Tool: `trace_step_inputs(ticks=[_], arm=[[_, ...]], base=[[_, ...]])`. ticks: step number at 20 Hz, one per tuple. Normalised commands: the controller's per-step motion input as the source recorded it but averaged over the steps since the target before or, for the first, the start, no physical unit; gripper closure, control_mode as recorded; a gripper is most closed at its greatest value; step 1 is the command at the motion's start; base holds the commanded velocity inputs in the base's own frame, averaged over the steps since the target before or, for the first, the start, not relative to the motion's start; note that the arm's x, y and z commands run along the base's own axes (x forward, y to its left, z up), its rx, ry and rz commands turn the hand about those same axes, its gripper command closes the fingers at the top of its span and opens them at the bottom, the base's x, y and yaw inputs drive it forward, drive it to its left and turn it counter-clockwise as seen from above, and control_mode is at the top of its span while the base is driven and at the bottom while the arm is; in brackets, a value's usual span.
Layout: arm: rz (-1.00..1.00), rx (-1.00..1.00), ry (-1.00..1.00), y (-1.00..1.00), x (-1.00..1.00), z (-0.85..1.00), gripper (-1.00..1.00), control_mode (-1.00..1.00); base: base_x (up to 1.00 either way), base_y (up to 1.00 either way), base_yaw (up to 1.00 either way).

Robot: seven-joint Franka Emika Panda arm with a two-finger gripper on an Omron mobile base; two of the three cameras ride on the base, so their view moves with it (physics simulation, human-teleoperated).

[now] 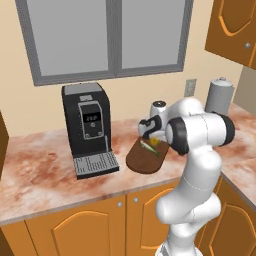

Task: Retrieve a lemon from the fridge and place it on the cutting board with the fish.

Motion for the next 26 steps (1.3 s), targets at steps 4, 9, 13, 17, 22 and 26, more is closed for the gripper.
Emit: trace_step_inputs(ticks=[4,9,13,17,22,26], arm=[[-0.02,0.0,0.07,0.0,0.0,-0.33,1.0,-1.0],[0.0,0.0,0.0,0.0,0.06,-0.07,1.0,-1.0],[0.0,0.0,0.0,0.0,0.05,-0.06,-1.0,-1.0],[0.0,0.0,0.0,0.0,0.03,-0.11,-1.0,-1.0],[0.0,0.0,0.0,0.0,0.0,-0.12,-1.0,-1.0],[-0.01,0.0,0.0,0.0,0.0,-0.07,-1.0,-1.0]], base=[[0.0,0.0,0.0],[0.0,0.0,0.0],[0.0,0.0,0.0],[0.0,0.0,0.0],[0.0,0.0,0.0],[0.0,0.0,0.0]])
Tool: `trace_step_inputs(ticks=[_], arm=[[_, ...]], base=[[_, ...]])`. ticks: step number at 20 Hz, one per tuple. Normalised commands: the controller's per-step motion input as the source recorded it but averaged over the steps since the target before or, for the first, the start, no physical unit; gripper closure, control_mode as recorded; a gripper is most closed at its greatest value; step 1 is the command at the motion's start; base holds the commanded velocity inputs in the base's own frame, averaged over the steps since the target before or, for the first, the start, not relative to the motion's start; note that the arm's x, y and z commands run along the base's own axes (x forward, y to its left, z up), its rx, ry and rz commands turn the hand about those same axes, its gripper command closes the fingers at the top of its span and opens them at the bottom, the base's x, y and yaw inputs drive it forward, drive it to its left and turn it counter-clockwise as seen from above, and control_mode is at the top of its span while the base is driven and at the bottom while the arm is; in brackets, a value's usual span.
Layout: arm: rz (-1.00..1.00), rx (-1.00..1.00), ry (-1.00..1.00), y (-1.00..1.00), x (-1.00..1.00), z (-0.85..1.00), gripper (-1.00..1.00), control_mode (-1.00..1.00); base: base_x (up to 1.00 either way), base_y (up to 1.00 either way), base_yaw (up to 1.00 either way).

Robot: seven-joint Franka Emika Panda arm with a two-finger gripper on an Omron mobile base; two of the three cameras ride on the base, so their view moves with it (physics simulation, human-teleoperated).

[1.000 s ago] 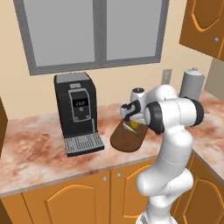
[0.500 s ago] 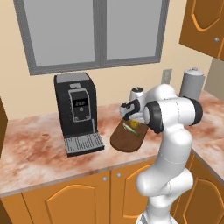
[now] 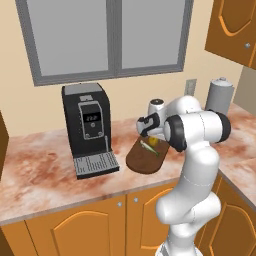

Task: Retrieve a lemon from the fridge and place it on the cutting board with the fish.

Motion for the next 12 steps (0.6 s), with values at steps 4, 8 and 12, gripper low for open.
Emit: trace_step_inputs(ticks=[4,8,12], arm=[[0.0,0.0,0.01,0.0,0.0,0.0,-1.0,-1.0],[-0.06,0.0,0.04,0.01,-0.07,0.12,-1.0,-1.0],[-0.06,-0.05,0.05,0.08,-0.15,0.39,-1.0,-1.0]], base=[[0.0,0.0,0.0],[0.0,0.0,0.0],[0.0,0.0,0.0]])
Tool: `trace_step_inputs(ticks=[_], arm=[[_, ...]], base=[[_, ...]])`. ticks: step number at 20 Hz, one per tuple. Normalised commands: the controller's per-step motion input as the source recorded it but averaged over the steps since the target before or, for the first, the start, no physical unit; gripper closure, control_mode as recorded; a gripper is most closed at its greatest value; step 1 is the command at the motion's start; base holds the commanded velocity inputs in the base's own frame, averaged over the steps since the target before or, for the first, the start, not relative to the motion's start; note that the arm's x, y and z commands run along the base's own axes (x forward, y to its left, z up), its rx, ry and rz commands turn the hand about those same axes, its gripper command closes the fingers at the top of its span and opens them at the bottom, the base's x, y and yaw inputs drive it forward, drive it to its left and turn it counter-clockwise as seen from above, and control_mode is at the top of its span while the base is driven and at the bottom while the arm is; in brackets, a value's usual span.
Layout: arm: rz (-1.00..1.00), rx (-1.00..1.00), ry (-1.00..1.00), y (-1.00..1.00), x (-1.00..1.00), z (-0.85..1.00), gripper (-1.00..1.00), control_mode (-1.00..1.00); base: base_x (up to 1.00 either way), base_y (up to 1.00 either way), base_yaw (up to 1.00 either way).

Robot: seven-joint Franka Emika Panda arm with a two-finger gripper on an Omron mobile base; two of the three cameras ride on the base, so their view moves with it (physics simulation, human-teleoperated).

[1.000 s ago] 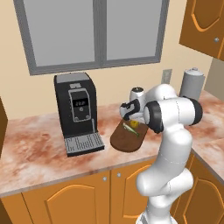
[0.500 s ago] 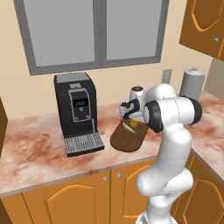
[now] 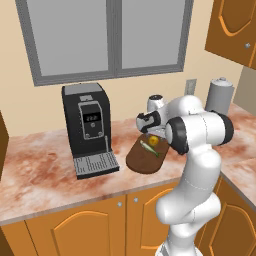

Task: Retrieve a lemon from the fridge and place it on the cutting board with the fish.

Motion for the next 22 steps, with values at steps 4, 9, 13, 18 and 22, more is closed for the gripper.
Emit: trace_step_inputs(ticks=[4,9,13,18,22], arm=[[-0.03,-0.07,0.07,0.09,-0.08,0.46,-1.0,-1.0],[-0.02,-0.07,0.22,0.23,-0.24,0.36,-1.0,-1.0],[0.0,0.0,0.29,0.07,-0.73,0.3,-1.0,-1.0],[0.06,0.08,0.05,-0.06,-1.0,0.23,-1.0,-1.0],[0.14,0.12,-0.25,-0.03,-1.0,0.5,-1.0,-1.0]], base=[[0.0,0.0,0.0],[0.0,0.0,0.0],[0.0,0.0,0.0],[0.0,0.0,0.0],[0.0,0.0,0.0]])
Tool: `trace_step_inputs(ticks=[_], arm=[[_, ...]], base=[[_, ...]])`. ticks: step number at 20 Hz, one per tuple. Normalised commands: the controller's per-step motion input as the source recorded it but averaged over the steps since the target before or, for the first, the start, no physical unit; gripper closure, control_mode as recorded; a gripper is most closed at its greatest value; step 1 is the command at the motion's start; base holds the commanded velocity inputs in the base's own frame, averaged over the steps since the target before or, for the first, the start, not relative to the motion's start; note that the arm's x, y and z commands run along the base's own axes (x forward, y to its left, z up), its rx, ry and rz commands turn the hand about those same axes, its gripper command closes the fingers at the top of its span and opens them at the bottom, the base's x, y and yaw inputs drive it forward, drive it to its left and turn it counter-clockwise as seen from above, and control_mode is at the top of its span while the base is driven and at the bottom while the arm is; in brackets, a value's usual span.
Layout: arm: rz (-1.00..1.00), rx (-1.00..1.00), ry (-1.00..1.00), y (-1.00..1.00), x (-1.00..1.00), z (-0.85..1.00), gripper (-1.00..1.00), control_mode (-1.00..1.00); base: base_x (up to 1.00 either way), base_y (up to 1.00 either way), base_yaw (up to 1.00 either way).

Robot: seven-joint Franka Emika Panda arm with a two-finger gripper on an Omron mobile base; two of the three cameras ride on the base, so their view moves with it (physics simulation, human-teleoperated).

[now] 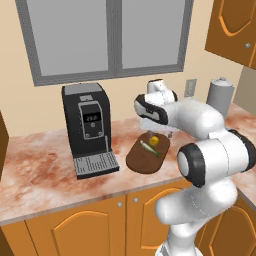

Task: Retrieve a lemon from the fridge and place it on the cutting board with the fish.

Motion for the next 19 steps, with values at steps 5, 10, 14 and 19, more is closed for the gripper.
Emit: trace_step_inputs(ticks=[5,10,14,19], arm=[[0.23,0.05,-0.38,0.01,-1.0,0.69,-1.0,-1.0],[0.28,0.0,-0.32,0.09,-0.96,0.82,-1.0,-1.0],[0.26,0.0,-0.26,0.05,-0.98,0.86,-1.0,-1.0],[0.21,0.0,-0.14,0.0,-0.76,0.82,-1.0,-1.0]], base=[[0.0,0.0,0.0],[0.0,0.0,0.0],[0.0,0.0,0.0],[0.0,0.0,0.0]])
